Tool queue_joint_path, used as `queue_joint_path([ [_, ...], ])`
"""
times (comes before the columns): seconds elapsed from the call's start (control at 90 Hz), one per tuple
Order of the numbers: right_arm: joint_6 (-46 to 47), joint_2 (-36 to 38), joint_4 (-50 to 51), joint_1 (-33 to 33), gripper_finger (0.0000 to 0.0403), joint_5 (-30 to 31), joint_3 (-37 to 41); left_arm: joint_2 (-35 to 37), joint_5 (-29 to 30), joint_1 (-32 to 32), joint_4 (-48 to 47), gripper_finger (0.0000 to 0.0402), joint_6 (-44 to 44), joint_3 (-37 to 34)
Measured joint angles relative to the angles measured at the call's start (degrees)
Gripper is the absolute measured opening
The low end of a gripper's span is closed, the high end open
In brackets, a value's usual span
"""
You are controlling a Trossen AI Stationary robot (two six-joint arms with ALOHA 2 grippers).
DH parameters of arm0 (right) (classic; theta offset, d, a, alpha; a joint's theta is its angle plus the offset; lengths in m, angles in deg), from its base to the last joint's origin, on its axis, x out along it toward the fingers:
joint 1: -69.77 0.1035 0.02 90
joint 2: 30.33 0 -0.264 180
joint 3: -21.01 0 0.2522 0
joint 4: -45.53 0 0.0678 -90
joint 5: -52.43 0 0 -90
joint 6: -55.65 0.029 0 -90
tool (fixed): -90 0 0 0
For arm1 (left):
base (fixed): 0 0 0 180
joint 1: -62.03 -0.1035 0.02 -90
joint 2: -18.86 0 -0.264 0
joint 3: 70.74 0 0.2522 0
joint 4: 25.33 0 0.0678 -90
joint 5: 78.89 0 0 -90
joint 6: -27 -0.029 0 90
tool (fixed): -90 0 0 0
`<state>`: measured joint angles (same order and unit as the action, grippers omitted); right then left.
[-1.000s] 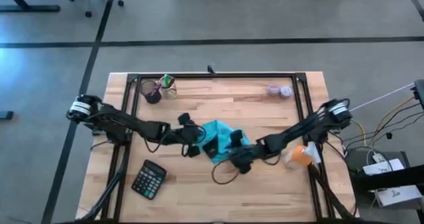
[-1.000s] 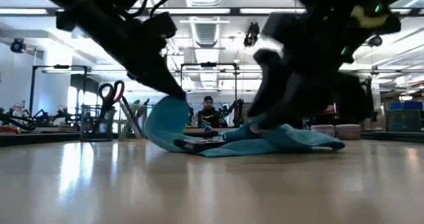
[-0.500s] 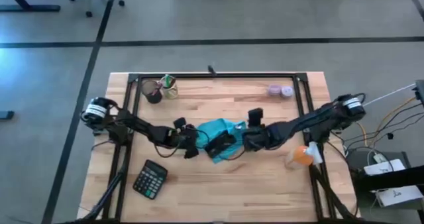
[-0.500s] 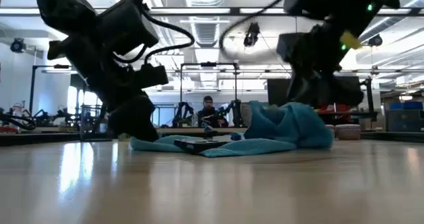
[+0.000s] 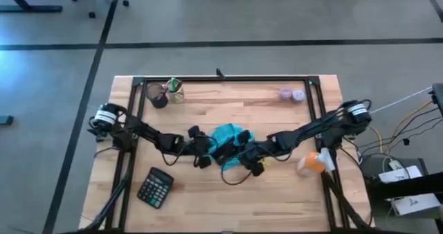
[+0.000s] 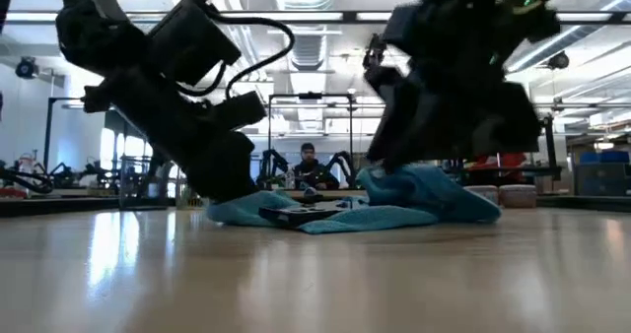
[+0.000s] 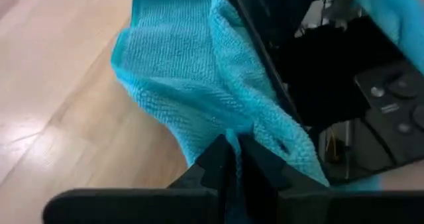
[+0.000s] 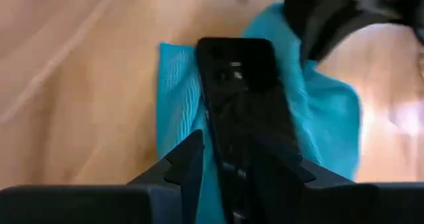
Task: Apply microfiber cloth
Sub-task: Move the cellphone on the middle right on the table
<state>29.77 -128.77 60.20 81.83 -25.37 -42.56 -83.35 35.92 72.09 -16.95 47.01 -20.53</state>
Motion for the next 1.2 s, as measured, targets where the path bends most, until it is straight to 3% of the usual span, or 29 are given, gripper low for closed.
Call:
queue_joint_path([
  [0.067, -0.98, -2.44, 0.83, -0.02, 0.0107, 2.99, -0.79, -1.66, 0.32, 0.00, 3.07, 0.0021, 0.02, 0.03],
  [0.267, -3.70, -5.90, 0.03, -0.15, 0.0101, 4.39, -2.00, -7.69, 0.48, 0.28, 12.01, 0.0021, 0.06, 0.41],
  [0.444, -8.69, -8.17, -1.97, -0.15, 0.0101, 9.65, -2.05, -10.44, 0.99, 0.57, 13.47, 0.0021, 0.68, 0.96],
  [0.756, -14.38, -3.99, -4.36, -0.57, 0.0113, 16.75, -3.86, -11.85, -0.69, 0.95, 14.47, 0.0021, 2.44, 1.49],
  [1.022, -15.37, -1.81, -3.22, -1.03, 0.0100, 14.48, -4.43, -11.83, -1.13, 0.98, 14.94, 0.0021, 0.69, 1.60],
  [1.2, -13.12, -1.96, -0.05, -1.08, 0.0092, 8.50, -3.80, -11.76, -1.12, 1.01, 15.22, 0.0021, 0.50, 1.51],
])
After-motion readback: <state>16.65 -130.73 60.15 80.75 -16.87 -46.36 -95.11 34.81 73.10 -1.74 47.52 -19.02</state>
